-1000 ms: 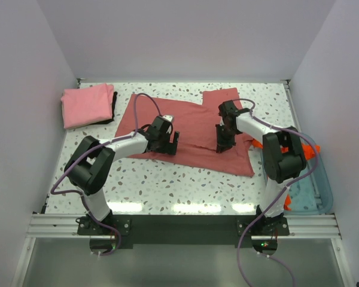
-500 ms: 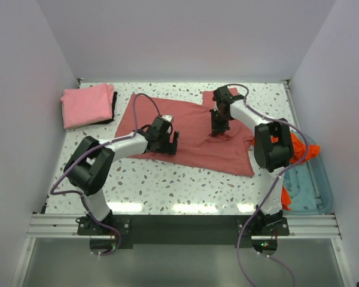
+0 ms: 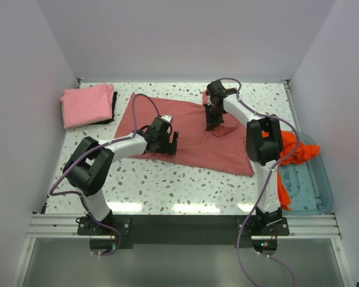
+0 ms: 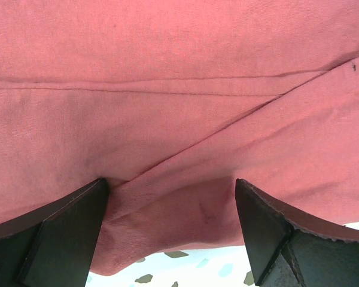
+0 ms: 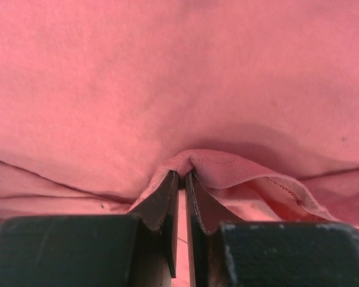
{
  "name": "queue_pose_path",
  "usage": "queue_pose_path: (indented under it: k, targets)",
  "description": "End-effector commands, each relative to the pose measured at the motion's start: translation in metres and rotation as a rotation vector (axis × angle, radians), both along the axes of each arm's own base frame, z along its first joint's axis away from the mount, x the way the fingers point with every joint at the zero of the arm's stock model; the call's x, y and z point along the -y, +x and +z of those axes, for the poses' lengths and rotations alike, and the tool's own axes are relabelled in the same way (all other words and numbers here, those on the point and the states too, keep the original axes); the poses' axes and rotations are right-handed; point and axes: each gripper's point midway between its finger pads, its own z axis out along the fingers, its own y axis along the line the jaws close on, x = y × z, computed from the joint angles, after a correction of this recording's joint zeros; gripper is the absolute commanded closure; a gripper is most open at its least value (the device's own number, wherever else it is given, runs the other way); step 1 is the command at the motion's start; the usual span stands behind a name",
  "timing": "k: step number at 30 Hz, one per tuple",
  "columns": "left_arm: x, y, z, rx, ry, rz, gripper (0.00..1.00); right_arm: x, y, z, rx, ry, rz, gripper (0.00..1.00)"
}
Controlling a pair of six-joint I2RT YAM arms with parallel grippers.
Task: Fold and stack the t-shirts
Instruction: Fold the tshirt
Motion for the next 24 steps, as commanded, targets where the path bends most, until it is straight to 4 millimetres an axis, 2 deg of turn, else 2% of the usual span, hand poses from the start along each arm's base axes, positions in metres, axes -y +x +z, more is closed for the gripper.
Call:
queue_pose_path:
  k: [1, 4, 6, 8, 9, 12, 15, 20, 22, 23, 24]
  targets:
    - [-0.016, -0.034, -0.028, -0.143, 0.050, 0.014, 0.08, -0.006, 0.007, 0.004, 0.013, -0.013, 0.039, 0.91]
    - [-0.017, -0.034, -0.028, -0.144, 0.055, 0.011, 0.08, -0.007, 0.008, 0.001, 0.006, -0.018, 0.048, 0.88]
    - [-0.017, -0.035, -0.028, -0.145, 0.056, 0.013, 0.08, -0.008, 0.011, 0.001, 0.008, -0.017, 0.048, 0.80]
    - [-0.018, -0.034, -0.027, -0.143, 0.059, 0.012, 0.08, -0.009, 0.012, 0.002, 0.009, -0.014, 0.049, 0.77]
    - [-0.017, -0.033, -0.026, -0.142, 0.058, 0.012, 0.08, -0.010, 0.014, 0.003, 0.014, -0.012, 0.048, 0.69]
    - [-0.017, -0.031, -0.021, -0.133, 0.061, 0.017, 0.08, -0.014, 0.018, 0.011, 0.030, 0.006, 0.045, 0.57]
    - [-0.019, -0.026, -0.012, -0.115, 0.064, 0.039, 0.08, -0.021, 0.024, 0.027, 0.063, 0.046, 0.042, 0.48]
    - [-0.022, -0.005, 0.026, -0.031, 0.064, 0.105, 0.04, -0.027, 0.031, 0.068, 0.141, 0.099, 0.028, 0.36]
    - [-0.026, 0.006, 0.045, 0.013, 0.050, 0.138, 0.02, -0.026, 0.028, 0.088, 0.177, 0.111, 0.025, 0.29]
    - [-0.028, 0.010, 0.050, 0.025, 0.043, 0.150, 0.01, -0.023, 0.023, 0.086, 0.167, 0.105, 0.017, 0.27]
    - [-0.030, 0.013, 0.056, 0.038, 0.037, 0.161, 0.00, -0.022, 0.018, 0.100, 0.189, 0.116, 0.012, 0.24]
